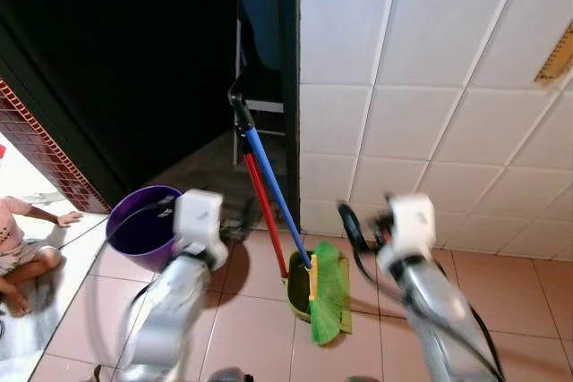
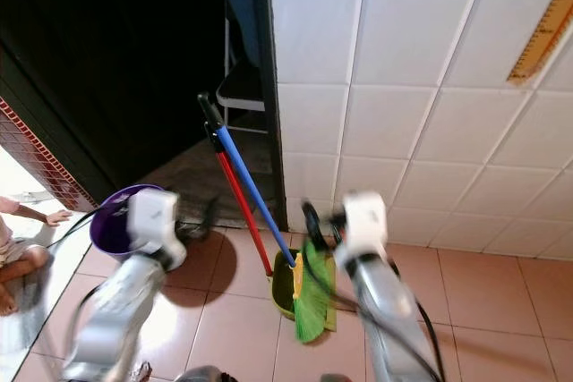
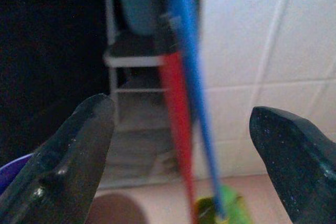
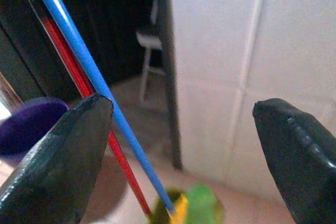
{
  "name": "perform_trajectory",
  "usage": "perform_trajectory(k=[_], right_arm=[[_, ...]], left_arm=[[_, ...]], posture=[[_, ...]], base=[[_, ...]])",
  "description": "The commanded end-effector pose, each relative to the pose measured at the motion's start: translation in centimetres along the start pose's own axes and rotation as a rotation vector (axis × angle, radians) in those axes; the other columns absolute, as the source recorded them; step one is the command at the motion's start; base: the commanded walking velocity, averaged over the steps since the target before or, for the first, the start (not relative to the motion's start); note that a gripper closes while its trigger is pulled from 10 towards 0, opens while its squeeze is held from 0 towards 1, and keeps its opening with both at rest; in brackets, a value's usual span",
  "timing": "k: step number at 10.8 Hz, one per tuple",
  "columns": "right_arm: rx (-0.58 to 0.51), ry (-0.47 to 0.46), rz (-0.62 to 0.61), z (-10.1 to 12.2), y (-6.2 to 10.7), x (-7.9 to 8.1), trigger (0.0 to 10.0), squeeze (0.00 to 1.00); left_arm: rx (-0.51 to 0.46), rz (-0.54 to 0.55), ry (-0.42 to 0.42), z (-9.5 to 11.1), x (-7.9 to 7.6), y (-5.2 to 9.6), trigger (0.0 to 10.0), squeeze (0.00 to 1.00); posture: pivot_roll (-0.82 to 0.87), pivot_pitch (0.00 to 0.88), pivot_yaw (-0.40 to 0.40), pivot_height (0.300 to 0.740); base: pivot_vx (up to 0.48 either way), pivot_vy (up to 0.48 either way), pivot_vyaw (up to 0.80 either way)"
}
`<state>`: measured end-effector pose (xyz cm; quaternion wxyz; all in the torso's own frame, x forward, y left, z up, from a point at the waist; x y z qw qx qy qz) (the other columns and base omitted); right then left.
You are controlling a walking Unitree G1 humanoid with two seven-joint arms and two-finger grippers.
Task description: Sweep floor
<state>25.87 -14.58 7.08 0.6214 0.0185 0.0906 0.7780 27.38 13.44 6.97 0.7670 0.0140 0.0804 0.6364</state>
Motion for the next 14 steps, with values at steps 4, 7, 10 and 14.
perform_trajectory(k=[4,7,10,14], right_arm=[[0.224,-0.068,-0.134,-4.4,2.9,-3.4,10.0,0.0],[0.174,-0.053,-0.083,-3.3,2.1,-1.9,10.0,0.0],[0.177,-0.053,-0.079,-3.2,2.2,-2.0,10.0,0.0],[0.177,-0.05,-0.069,-3.1,2.2,-2.0,10.0,0.0]], left_arm=[[0.21,0.072,-0.072,-3.8,3.0,2.9,10.0,0.0],[0.148,0.052,-0.038,-2.5,2.5,1.9,10.0,0.0],[0.143,0.023,-0.016,-2.3,1.8,1.7,10.0,0.0],[0.143,0.013,-0.01,-2.3,1.7,1.7,10.0,0.0]], posture=[[-0.11,0.0,0.078,0.74],[-0.11,0.0,0.082,0.74],[-0.12,0.0,0.079,0.74],[-0.12,0.0,0.078,0.74]], base=[[0.0,0.0,0.0],[0.0,0.0,0.0],[0.235,0.0,0.0],[0.398,0.0,0.0]])
Point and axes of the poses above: a point about 5 cm out from each wrist's last joint towards the gripper, its own y axis pointing back from the gripper into the wrist, its own z axis along the axis of the wrist's last joint, x = y × z, the point moved 3 cm from there along -y, pointing out of the wrist towards the gripper, and after that the axes turned 6 degrees about y, right-handed, at the moved point
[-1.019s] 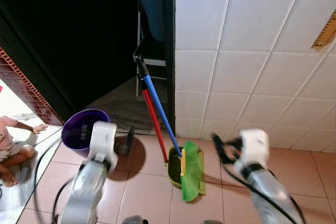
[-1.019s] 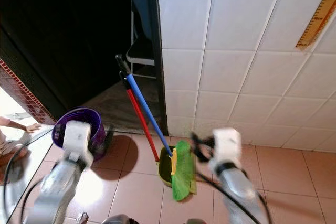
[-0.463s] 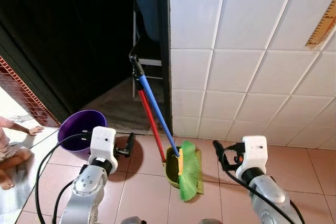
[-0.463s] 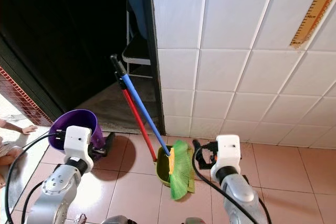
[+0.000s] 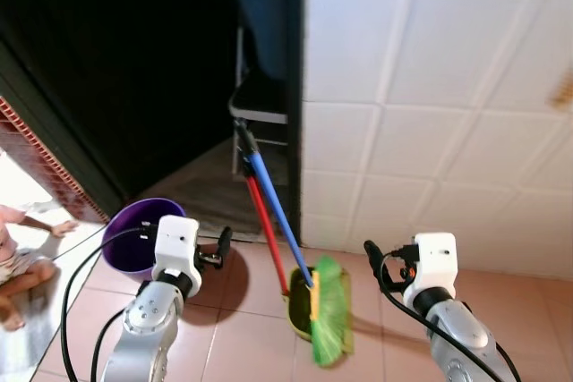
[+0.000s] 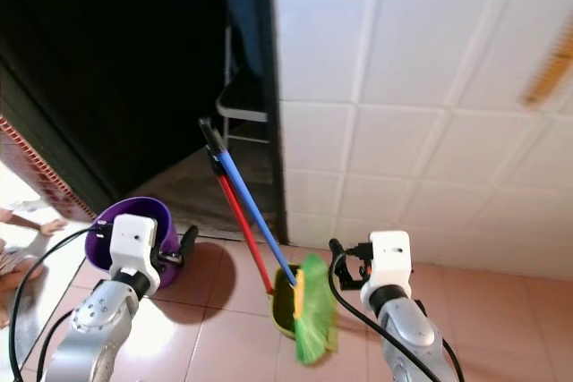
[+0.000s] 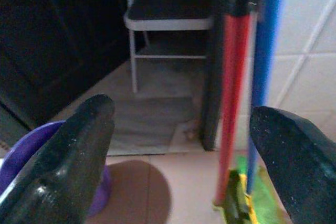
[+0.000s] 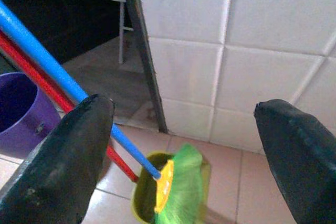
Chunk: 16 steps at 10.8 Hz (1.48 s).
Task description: Sweep floor
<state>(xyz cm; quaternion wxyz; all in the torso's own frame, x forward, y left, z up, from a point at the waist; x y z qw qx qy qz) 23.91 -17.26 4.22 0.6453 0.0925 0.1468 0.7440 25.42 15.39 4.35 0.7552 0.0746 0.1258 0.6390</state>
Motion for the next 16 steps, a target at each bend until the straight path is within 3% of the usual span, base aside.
perform_trajectory(k=[1,8,13,16], right_arm=[[-0.008,0.002,0.001,0.31,0.25,-0.13,10.0,0.0],[-0.008,0.009,0.017,0.4,0.07,0.02,10.0,0.0],[-0.013,0.015,0.02,0.5,0.04,0.15,10.0,0.0],[-0.013,0.014,0.025,0.48,-0.06,0.37,10.0,0.0]], left_arm=[[-0.012,-0.005,-0.007,0.43,-0.26,-0.21,10.0,0.0],[0.014,0.002,0.01,-0.15,-0.42,-0.05,10.0,0.0],[0.019,-0.018,-0.002,-0.18,-0.73,-0.12,10.0,0.0],[-0.003,-0.033,0.0,0.2,-1.08,-0.07,10.0,0.0]], posture=[[-0.12,0.0,0.075,0.74],[-0.12,0.0,0.068,0.74],[-0.12,0.0,0.07,0.74],[-0.11,0.0,0.069,0.74]], base=[[0.0,0.0,0.0],[0.0,0.0,0.0],[0.0,0.48,0.0],[0.0,0.0,0.0]])
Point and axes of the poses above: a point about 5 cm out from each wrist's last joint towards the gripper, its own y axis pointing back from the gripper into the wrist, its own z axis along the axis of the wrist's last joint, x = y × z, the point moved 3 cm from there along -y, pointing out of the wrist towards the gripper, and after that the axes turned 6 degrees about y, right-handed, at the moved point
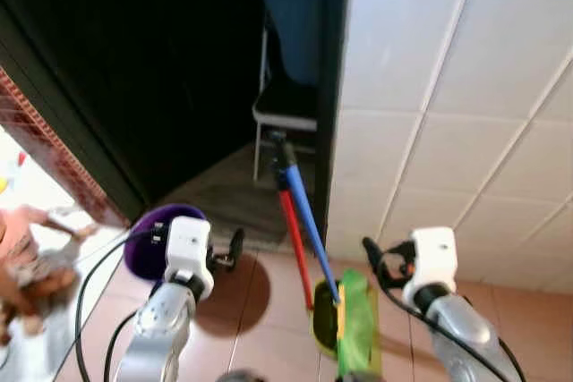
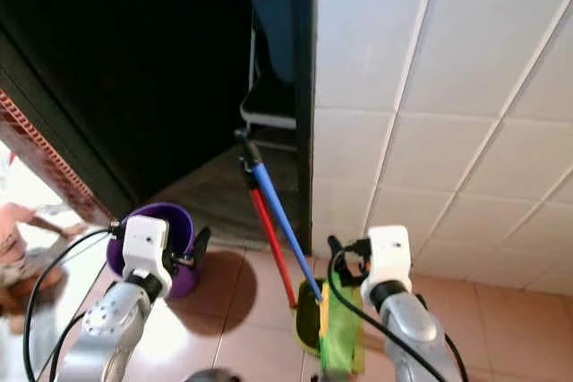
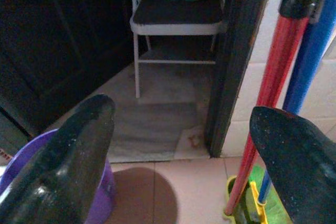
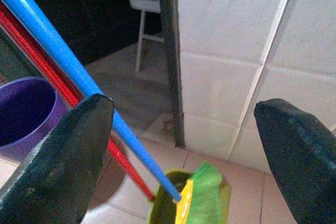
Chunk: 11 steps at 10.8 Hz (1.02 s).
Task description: Sweep floor
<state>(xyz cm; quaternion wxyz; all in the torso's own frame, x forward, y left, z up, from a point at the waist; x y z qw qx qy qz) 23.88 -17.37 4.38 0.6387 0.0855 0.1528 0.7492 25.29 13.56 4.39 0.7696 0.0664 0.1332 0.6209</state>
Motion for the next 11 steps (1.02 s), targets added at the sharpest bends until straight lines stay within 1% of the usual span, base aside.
perform_trajectory(k=[1,3,4,6,7,8,10,11], right_arm=[[-0.012,-0.006,0.012,0.3,-0.2,0.5,10.0,0.0],[-0.015,-0.01,0.01,0.4,-0.1,0.5,10.0,0.0],[-0.032,0.023,0.02,0.8,-0.2,0.4,10.0,0.0],[-0.067,0.113,0.047,1.9,-1.0,-0.4,10.0,0.0],[-0.082,0.147,0.079,2.4,-1.3,-0.7,10.0,0.0],[-0.107,0.207,0.168,2.9,-1.4,-0.5,10.0,0.0],[-0.122,0.257,0.274,3.5,-1.6,-0.7,10.0,0.0],[-0.131,0.265,0.339,4.2,-2.1,-1.2,10.0,0.0]], left_arm=[[-0.002,0.011,-0.016,0.3,0.6,0.2,10.0,0.0],[-0.008,0.009,-0.029,0.5,0.3,-0.1,10.0,0.0],[-0.024,-0.001,-0.055,1.0,0.1,-0.4,10.0,0.0],[-0.065,0.007,-0.048,2.0,0.2,-0.7,10.0,0.0],[-0.065,-0.003,-0.053,2.1,0.1,-0.7,10.0,0.0],[-0.046,-0.045,-0.037,1.6,-0.3,-0.2,10.0,0.0],[-0.014,-0.064,-0.035,0.9,-0.2,0.8,10.0,0.0],[0.003,-0.066,-0.041,0.5,-0.1,1.3,10.0,0.0]], posture=[[-0.11,0.0,0.069,0.74],[-0.11,0.0,0.068,0.74],[-0.11,0.0,0.067,0.74],[-0.1,0.0,0.069,0.74],[-0.1,0.0,0.071,0.74],[-0.09,0.0,0.073,0.74],[-0.08,0.001,0.074,0.74],[-0.06,0.017,0.074,0.74]], base=[[0.0,0.0,0.0],[0.0,0.0,0.0],[0.0,0.0,0.0],[0.0,0.0,0.0],[0.0,0.0,0.0],[0.0,0.0,0.0],[0.0,0.0,0.0],[0.0,0.0,0.0]])
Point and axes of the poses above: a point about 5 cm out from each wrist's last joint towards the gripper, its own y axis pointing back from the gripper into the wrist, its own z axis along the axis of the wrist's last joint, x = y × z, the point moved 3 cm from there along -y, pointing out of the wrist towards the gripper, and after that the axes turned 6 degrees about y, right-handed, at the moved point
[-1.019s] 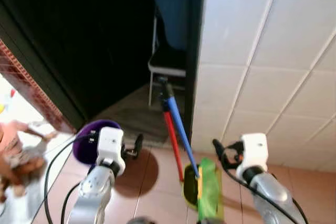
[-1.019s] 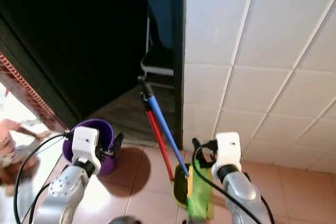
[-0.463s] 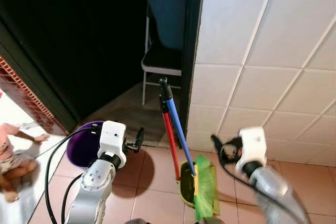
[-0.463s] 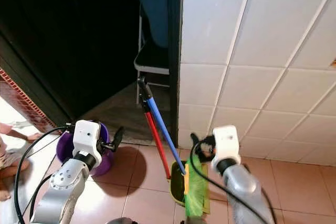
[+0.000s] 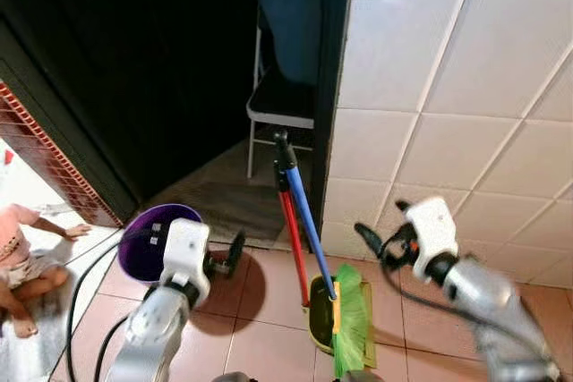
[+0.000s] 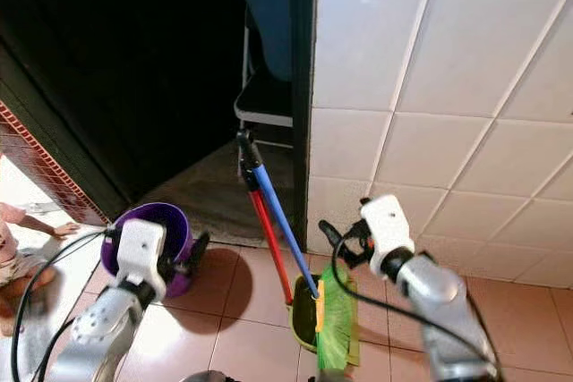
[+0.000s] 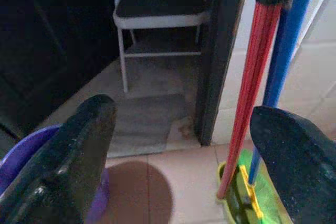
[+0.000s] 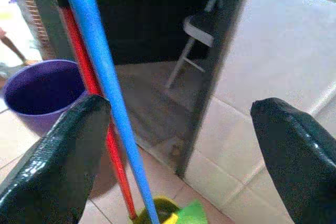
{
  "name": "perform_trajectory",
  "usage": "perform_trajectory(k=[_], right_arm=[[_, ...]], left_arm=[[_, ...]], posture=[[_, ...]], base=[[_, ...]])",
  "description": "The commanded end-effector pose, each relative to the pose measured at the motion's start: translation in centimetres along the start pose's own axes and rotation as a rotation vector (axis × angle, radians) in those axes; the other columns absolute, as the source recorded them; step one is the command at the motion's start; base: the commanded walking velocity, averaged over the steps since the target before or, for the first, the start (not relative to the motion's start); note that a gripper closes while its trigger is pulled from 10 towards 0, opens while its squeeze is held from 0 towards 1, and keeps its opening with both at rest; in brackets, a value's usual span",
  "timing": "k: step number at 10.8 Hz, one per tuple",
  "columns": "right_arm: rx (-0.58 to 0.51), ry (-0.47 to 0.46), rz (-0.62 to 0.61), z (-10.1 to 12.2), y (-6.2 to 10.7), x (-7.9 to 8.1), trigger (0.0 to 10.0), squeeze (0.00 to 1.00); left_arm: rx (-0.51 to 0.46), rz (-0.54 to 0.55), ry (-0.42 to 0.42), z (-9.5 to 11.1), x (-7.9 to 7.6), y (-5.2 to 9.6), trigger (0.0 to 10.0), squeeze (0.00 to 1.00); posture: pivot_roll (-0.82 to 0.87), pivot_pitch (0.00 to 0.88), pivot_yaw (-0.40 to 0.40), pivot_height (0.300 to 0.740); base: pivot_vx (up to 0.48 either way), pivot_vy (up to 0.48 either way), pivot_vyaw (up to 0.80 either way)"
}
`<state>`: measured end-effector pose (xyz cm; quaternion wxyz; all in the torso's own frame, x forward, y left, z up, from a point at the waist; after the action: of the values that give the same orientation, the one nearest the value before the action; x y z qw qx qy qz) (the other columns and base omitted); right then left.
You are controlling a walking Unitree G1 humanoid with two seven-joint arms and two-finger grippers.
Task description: Sweep floor
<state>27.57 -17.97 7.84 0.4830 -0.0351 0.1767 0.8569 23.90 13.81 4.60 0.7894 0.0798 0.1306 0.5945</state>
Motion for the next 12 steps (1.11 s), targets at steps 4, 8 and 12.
perform_trajectory(k=[4,8,12], right_arm=[[-0.074,0.054,0.246,2.2,-1.1,0.4,10.0,0.0],[-0.105,0.102,0.26,3.2,-2.0,-0.8,10.0,0.0],[-0.114,0.139,0.294,3.2,-1.5,-0.6,10.0,0.0]], left_arm=[[0.006,-0.021,-0.022,0.6,0.0,1.0,10.0,0.0],[0.02,-0.031,-0.036,0.7,0.2,1.4,10.0,0.0],[0.032,-0.045,-0.037,0.6,-0.3,1.2,10.0,0.0]], posture=[[-0.03,0.046,0.089,0.74],[-0.02,0.048,0.098,0.74],[-0.03,0.05,0.103,0.74]], base=[[0.0,0.0,0.0],[0.0,0.0,0.0],[0.0,0.0,0.0]])
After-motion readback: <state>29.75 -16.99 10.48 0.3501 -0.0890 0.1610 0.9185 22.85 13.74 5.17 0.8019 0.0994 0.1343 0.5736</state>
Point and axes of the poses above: a point about 5 cm out from each wrist's last joint towards the gripper, its own y axis pointing back from the gripper into the wrist, its own z axis along the axis of the wrist's last joint, x = y × z, the point moved 3 cm from there along -y, pointing out of the wrist towards the gripper, and after that the axes turned 6 degrees about y, right-handed, at the moved point
